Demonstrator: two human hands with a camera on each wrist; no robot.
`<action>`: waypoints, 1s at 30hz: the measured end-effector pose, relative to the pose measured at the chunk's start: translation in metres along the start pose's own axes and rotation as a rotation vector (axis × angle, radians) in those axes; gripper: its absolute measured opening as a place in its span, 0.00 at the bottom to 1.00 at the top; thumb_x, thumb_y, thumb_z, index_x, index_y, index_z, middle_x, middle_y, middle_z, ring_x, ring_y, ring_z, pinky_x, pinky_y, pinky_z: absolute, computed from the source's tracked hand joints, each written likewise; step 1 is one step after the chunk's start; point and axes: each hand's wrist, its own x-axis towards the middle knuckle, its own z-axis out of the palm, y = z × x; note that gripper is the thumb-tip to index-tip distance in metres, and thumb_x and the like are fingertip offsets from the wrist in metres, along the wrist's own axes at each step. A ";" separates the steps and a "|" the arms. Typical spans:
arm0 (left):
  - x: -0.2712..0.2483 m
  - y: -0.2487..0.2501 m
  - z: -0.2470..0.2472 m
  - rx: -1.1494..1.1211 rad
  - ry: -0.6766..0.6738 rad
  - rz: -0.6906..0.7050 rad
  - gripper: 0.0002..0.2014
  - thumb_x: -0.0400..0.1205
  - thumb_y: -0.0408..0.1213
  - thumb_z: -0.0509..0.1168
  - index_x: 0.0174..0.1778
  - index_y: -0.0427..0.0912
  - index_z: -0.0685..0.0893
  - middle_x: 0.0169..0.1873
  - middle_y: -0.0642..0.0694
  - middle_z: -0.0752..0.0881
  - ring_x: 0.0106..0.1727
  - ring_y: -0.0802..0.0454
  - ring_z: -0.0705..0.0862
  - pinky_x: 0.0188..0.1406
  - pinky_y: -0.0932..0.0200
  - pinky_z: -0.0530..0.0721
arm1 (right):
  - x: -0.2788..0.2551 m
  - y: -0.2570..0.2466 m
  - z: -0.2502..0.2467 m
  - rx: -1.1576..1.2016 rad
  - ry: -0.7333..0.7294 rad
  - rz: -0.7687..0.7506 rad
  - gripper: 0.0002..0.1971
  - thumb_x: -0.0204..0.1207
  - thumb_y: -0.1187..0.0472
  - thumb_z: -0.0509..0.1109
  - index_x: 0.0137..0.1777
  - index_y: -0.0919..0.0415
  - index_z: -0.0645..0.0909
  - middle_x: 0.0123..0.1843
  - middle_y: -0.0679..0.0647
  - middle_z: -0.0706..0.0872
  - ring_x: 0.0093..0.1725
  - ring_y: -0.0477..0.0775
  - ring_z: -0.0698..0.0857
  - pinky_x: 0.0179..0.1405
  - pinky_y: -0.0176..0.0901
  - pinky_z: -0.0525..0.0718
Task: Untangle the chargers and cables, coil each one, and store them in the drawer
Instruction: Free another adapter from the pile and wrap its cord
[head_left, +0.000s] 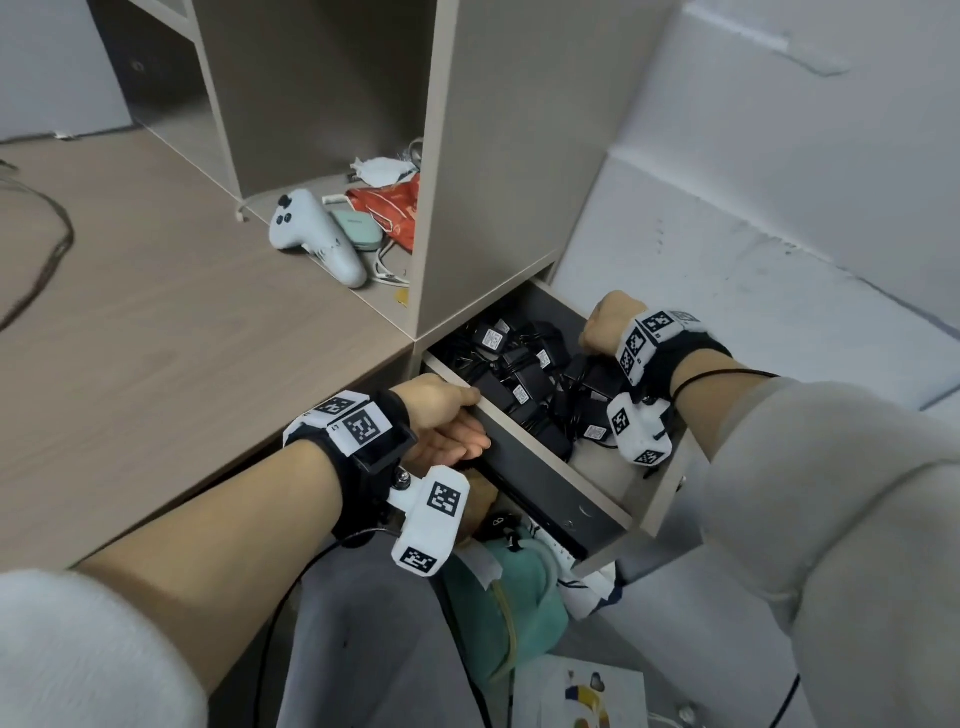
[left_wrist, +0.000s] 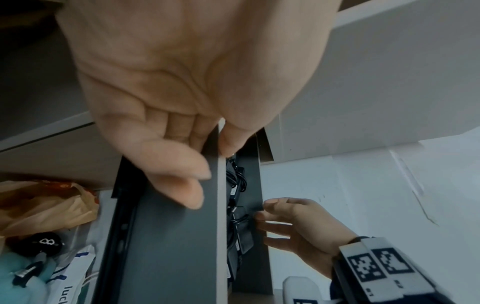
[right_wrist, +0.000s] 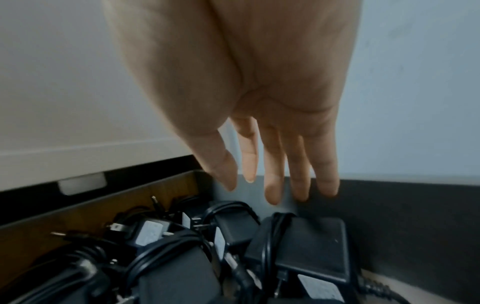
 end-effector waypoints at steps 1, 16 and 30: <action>-0.006 0.000 -0.001 -0.007 -0.002 0.023 0.22 0.91 0.50 0.57 0.45 0.34 0.83 0.28 0.42 0.89 0.21 0.51 0.85 0.15 0.66 0.78 | -0.013 -0.005 -0.006 0.028 0.029 -0.015 0.13 0.67 0.59 0.76 0.44 0.70 0.84 0.39 0.59 0.89 0.41 0.61 0.88 0.48 0.49 0.89; -0.235 -0.013 -0.173 0.015 0.647 0.606 0.14 0.90 0.39 0.59 0.47 0.36 0.84 0.32 0.44 0.89 0.27 0.51 0.87 0.21 0.65 0.80 | -0.217 -0.209 -0.042 0.372 -0.378 -0.695 0.09 0.85 0.66 0.67 0.54 0.75 0.80 0.38 0.68 0.91 0.31 0.61 0.89 0.32 0.49 0.89; -0.335 -0.128 -0.420 0.177 1.352 0.077 0.36 0.65 0.72 0.61 0.56 0.45 0.83 0.58 0.38 0.83 0.60 0.37 0.81 0.60 0.45 0.82 | -0.273 -0.512 0.034 0.294 -0.245 -1.028 0.59 0.61 0.28 0.79 0.88 0.40 0.52 0.88 0.60 0.53 0.84 0.69 0.63 0.82 0.70 0.65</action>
